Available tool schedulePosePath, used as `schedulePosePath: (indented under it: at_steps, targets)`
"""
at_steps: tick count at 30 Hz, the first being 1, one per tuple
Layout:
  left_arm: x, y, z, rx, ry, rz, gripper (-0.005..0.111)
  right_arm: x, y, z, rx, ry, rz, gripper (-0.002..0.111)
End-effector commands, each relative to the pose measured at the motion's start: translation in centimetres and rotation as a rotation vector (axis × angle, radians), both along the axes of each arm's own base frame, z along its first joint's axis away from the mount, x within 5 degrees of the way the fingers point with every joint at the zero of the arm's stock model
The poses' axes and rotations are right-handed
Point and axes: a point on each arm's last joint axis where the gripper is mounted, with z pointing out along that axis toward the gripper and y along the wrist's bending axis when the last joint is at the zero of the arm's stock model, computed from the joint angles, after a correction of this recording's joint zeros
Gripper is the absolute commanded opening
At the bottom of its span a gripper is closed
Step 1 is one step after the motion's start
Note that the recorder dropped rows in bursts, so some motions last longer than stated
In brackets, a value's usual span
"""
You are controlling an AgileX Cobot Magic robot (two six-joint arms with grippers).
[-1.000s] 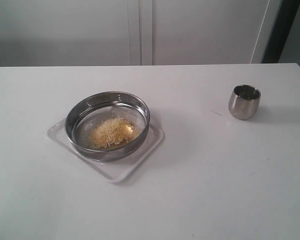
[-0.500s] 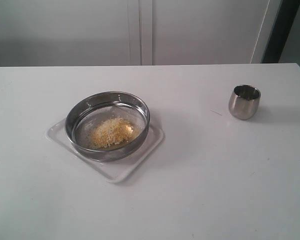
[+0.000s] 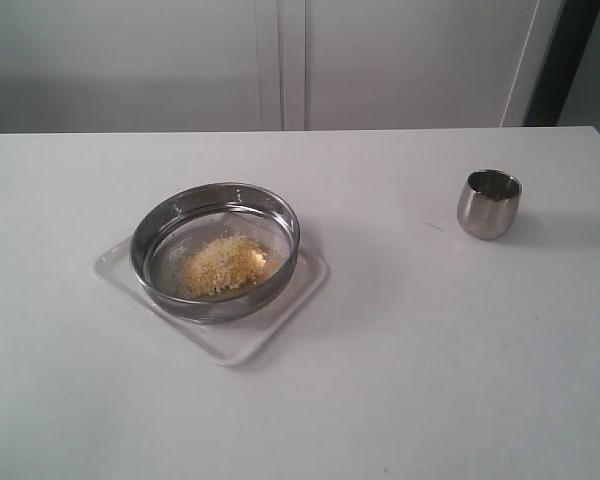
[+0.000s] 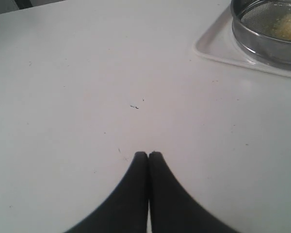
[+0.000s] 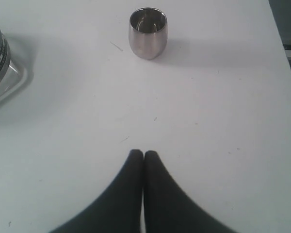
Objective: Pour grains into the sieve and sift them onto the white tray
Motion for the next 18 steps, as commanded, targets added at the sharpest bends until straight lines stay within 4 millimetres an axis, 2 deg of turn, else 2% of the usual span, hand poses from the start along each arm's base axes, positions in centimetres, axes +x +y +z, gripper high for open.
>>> schedulePosePath:
  at_steps: [1, 13, 18]
  targets:
    - [-0.02, 0.0, -0.1, 0.022, -0.001, -0.01, 0.0, -0.08, -0.01, -0.01, 0.005, -0.008, -0.004, 0.0]
    - [0.0, 0.1, -0.07, 0.048, -0.005, -0.008, 0.0, -0.08, -0.01, -0.01, 0.005, -0.008, -0.004, 0.0]
    - [0.27, 0.17, 0.71, 0.05, -0.096, 0.001, 0.0, -0.08, -0.01, -0.01, 0.005, -0.008, -0.004, 0.0]
